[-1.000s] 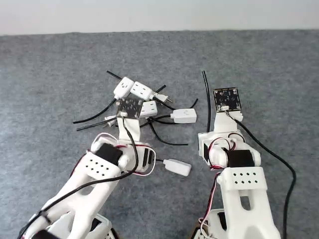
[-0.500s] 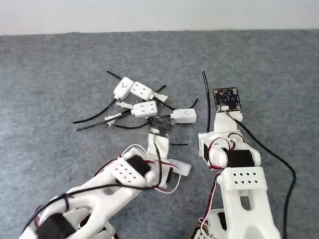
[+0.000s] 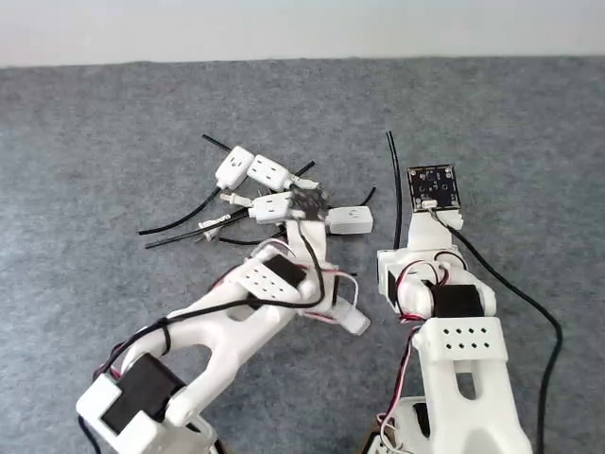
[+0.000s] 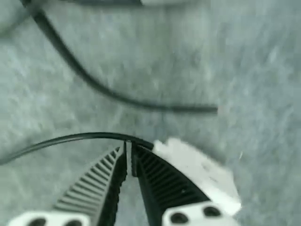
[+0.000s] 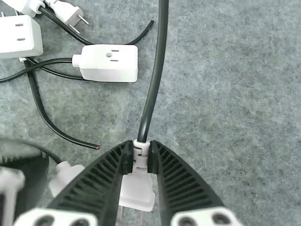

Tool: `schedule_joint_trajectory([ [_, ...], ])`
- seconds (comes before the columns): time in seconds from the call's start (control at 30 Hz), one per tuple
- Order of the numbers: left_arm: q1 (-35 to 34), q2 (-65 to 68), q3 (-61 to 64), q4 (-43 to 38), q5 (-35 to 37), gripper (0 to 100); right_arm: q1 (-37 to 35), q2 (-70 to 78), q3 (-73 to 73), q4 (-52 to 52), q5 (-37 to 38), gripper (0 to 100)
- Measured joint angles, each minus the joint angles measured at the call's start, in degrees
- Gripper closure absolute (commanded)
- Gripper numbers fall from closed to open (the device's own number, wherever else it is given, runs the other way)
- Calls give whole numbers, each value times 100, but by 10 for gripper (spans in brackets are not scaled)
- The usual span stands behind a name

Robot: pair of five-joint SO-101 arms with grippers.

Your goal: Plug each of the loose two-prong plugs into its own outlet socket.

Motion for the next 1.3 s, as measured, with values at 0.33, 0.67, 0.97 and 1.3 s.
schedule_joint_trajectory([
  [0.33, -325, 835, -615, -695, 35, 985, 9, 0, 0, 0, 0, 990],
  [0.67, -659, -738, -782, 642, 18, 986, 0, 0, 0, 0, 0, 990],
  [0.97, -158, -2558, 1336, -26, 1037, 984, 0, 0, 0, 0, 0, 990],
  [1.3, 879, -2312, 1468, -299, 2444, 984, 730, 0, 0, 0, -185, 990],
])
